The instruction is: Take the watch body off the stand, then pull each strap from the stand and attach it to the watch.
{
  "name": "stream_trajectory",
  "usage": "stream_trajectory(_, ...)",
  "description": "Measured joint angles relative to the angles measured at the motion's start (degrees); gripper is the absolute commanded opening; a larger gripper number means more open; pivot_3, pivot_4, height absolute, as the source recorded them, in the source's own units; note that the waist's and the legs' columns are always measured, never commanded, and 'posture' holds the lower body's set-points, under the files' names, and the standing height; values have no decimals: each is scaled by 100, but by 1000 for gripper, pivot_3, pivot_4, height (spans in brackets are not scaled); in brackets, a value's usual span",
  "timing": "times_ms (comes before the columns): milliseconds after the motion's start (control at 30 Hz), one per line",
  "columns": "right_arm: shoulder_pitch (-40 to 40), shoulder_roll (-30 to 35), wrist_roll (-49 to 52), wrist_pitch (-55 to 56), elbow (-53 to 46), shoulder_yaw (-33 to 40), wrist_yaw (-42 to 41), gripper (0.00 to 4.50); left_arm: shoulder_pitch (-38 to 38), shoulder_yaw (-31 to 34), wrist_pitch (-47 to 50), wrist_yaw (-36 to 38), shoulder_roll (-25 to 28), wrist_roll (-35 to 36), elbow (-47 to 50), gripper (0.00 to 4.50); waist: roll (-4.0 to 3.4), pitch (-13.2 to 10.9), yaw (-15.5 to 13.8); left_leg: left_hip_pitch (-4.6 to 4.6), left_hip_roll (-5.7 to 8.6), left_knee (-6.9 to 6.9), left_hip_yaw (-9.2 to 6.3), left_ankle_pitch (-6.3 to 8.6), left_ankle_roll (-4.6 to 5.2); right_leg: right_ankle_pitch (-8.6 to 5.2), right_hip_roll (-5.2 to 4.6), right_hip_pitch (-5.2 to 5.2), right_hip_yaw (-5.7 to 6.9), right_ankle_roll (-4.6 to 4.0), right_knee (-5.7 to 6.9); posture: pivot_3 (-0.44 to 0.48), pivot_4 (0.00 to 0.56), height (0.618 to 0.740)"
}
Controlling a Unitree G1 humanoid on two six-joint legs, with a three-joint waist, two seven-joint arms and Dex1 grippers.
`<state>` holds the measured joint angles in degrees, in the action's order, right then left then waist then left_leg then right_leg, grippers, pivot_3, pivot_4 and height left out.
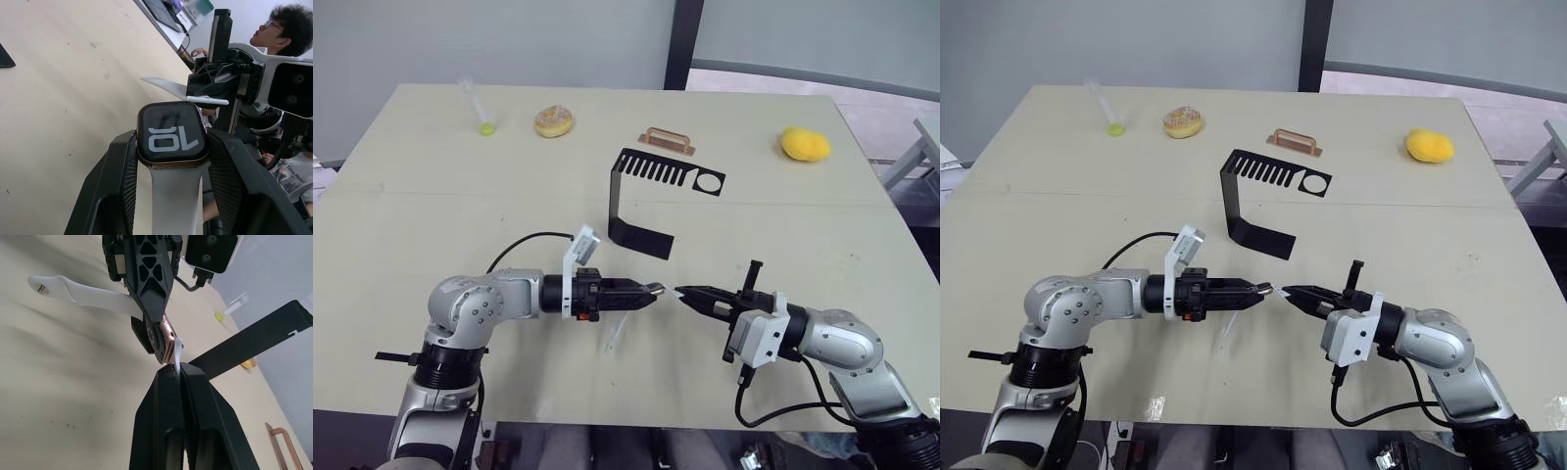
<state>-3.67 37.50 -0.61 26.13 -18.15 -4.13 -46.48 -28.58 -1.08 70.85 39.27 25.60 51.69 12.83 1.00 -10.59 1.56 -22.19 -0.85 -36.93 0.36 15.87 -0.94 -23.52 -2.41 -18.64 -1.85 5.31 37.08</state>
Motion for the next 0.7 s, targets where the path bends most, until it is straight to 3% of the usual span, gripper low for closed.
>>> stream_trajectory(700,178,105,84,149,0,112,2,0,2,1,0,-30,10,-2,0,1573,0,0,-2,0,0,0,0,0,0,0,0,0,0,0,0,0,150,740)
